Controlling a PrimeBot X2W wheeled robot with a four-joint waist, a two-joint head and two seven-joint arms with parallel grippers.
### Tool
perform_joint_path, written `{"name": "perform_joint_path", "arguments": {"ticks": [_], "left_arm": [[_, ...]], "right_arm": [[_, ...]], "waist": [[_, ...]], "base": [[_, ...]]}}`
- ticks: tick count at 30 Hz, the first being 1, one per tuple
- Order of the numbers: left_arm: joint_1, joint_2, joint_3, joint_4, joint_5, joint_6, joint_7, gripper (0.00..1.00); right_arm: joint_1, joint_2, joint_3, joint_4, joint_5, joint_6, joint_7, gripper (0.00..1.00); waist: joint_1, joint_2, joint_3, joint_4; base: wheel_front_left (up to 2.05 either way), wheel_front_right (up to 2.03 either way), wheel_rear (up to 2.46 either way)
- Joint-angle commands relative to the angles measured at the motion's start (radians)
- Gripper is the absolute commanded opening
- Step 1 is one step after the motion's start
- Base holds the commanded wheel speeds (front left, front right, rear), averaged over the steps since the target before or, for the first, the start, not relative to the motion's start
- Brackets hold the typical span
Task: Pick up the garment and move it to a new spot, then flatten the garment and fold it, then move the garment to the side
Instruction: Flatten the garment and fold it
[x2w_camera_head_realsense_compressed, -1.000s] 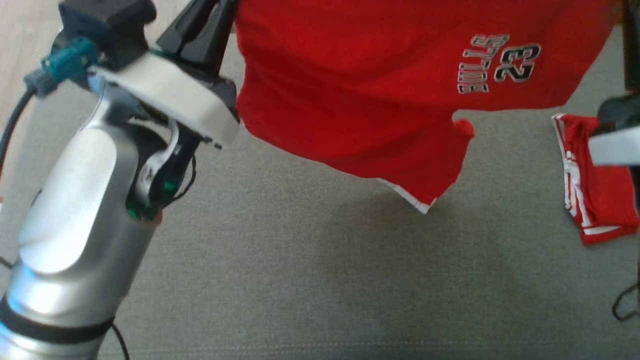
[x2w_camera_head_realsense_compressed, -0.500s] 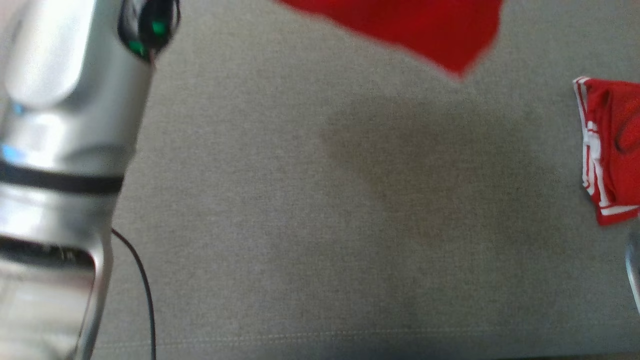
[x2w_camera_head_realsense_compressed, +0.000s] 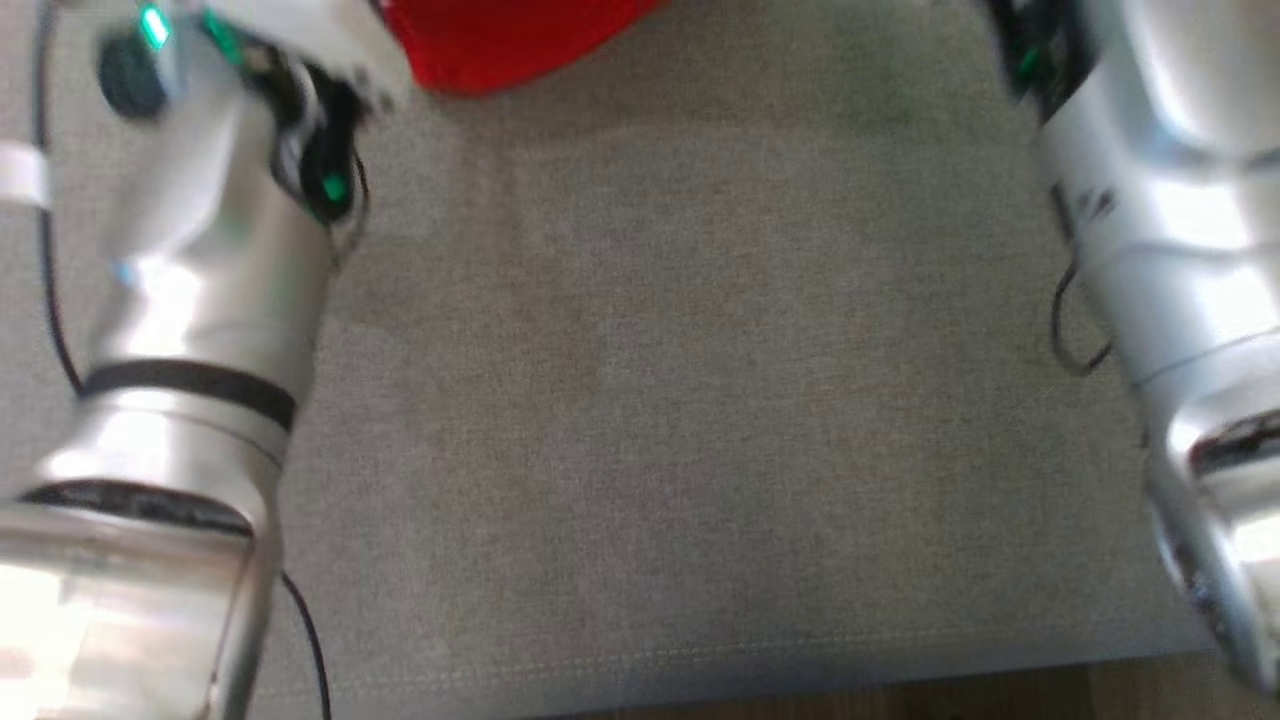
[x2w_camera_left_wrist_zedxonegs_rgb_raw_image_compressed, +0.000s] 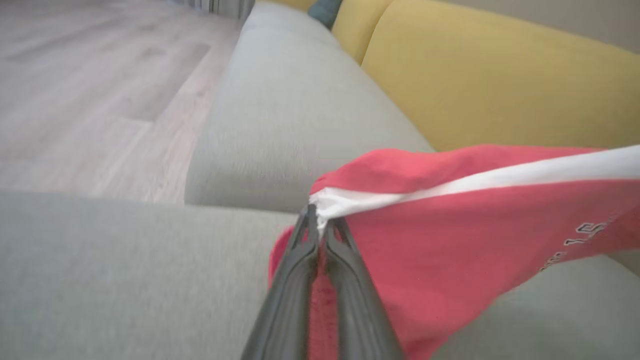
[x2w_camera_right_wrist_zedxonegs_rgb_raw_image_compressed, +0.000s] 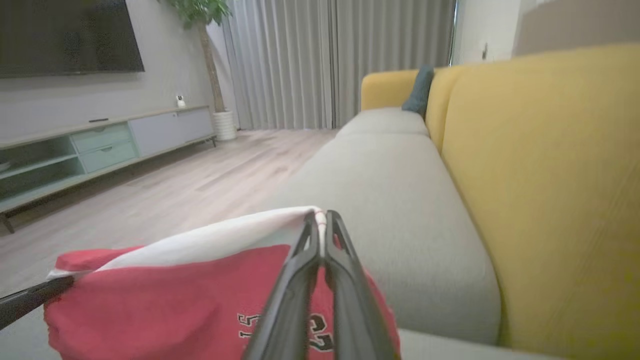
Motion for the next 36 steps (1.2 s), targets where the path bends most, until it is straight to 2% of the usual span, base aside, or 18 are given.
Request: {"name": "perform_joint_path", "arguments": {"ticks": [1,5,9,15,21,24,28,29,30,36], "left_arm": [[-0.017,0.021,0.018,0.007,-0.011,-0.012,-0.005,0.0],[0.041,0.004,0.024,0.071,-0.032,-0.024,-0.005,0.0],[0.116,-0.001,0.031,0.021,-0.028,-0.032,-0.005,0.0],[0.3,-0.004,0.036,-0.12,-0.005,-0.042,-0.005,0.0],[0.583,0.0,0.024,-0.352,0.05,-0.046,-0.005,0.0],[0.722,0.015,0.022,-0.479,0.063,-0.036,-0.005,0.0],[0.9,0.045,0.019,-0.665,0.06,-0.002,0.019,0.0],[0.943,0.054,0.02,-0.718,0.058,0.013,0.038,0.0],[1.026,0.071,0.024,-0.833,0.049,0.044,0.085,0.0],[1.236,0.126,0.024,-1.175,0.041,0.142,0.252,0.0]], "right_arm": [[0.031,0.035,0.024,0.004,0.031,-0.001,-0.026,0.0],[0.14,0.043,0.072,0.053,0.117,-0.001,-0.073,0.0],[0.254,0.03,0.091,0.016,0.152,-0.001,-0.097,0.0],[0.47,-0.038,0.083,-0.143,0.163,-0.001,-0.104,0.0],[0.812,-0.101,-0.036,-0.421,0.147,-0.001,-0.099,0.0],[0.984,-0.107,-0.12,-0.578,0.119,-0.001,-0.038,0.0],[1.197,-0.076,-0.222,-0.823,0.052,-0.001,0.095,0.0],[1.247,-0.065,-0.243,-0.884,0.034,-0.001,0.136,0.0],[1.339,-0.045,-0.278,-1.0,0.001,-0.001,0.218,0.0],[1.522,-0.008,-0.346,-1.261,-0.05,-0.001,0.414,0.0]], "waist": [[-0.0002,0.0,0.024,0.006],[-0.0002,0.0,0.035,0.011],[-0.0002,0.0,0.016,0.017],[-0.0002,0.0,-0.045,0.019],[-0.0002,0.0,-0.128,0.02],[-0.0002,0.0,-0.168,0.02],[-0.0002,0.0,-0.211,0.021],[-0.0002,0.0,-0.221,0.023],[-0.0002,0.0,-0.239,0.026],[-0.0002,0.0,-0.279,0.03]], "base": [[0.0,0.0,0.0],[0.0,0.0,0.0],[0.0,0.0,0.0],[0.0,0.0,0.0],[0.0,0.0,0.0],[0.0,0.0,0.0],[0.0,0.0,0.0],[0.0,0.0,0.0],[0.0,0.0,0.0],[0.0,0.0,0.0]]}}
